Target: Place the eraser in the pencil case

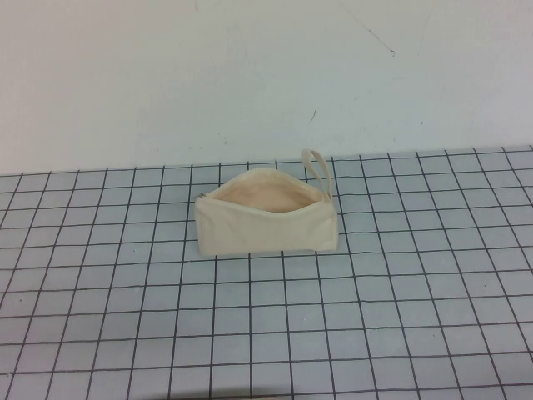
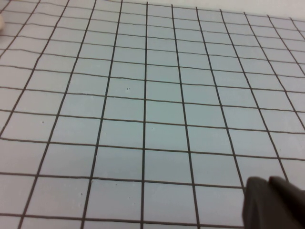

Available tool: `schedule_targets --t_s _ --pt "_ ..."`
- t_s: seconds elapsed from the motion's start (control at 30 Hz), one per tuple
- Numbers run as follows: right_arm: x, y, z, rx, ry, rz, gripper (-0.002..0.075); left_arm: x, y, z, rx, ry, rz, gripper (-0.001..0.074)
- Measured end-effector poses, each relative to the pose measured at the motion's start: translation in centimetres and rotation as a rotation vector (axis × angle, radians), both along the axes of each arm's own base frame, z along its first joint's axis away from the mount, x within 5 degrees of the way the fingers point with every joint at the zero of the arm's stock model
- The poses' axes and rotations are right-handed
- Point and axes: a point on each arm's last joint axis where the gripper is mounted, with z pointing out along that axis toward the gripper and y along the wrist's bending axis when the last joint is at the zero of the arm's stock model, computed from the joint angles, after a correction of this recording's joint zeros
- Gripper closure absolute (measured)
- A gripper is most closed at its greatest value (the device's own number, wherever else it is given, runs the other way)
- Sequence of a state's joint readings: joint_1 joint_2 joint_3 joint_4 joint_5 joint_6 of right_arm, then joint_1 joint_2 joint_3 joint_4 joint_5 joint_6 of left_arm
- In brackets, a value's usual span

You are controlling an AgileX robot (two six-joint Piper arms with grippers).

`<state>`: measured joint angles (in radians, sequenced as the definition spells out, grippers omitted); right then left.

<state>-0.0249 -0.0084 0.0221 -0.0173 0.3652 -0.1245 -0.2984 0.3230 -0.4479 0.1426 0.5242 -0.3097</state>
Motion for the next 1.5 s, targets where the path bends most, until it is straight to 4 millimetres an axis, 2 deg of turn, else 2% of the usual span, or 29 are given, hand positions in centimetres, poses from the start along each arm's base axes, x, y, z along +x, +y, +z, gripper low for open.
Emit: schedule_targets --t_s 0.13,0.23,0.37,0.5,0.67,1.5 --pt "0.0 0.0 0.0 0.000 0.000 0.000 0.0726 -1.0 0.6 -3.0 -0.058 -0.177 0.076 0.0735" --pt "0.0 0.0 0.0 0.000 0.000 0.000 0.0727 -1.3 1.1 -6.0 -0.092 -0.219 0.155 0.0735" --pt "0.0 0.0 0.0 0.000 0.000 0.000 0.0727 -1.4 1.5 -9.8 -0.118 -0.193 0.245 0.0736" --pt "0.0 0.0 0.0 0.000 0.000 0.000 0.0727 -1.6 1.7 -11.6 -0.090 -0.091 0.288 0.0736" --pt "0.0 0.0 0.0 0.000 0.000 0.000 0.0727 -1.7 1.8 -12.0 -0.056 -0.043 0.290 0.0736" --pt "0.0 0.0 0.0 0.000 0.000 0.000 0.0727 -1.7 1.8 -12.0 0.029 -0.044 0.265 0.0736"
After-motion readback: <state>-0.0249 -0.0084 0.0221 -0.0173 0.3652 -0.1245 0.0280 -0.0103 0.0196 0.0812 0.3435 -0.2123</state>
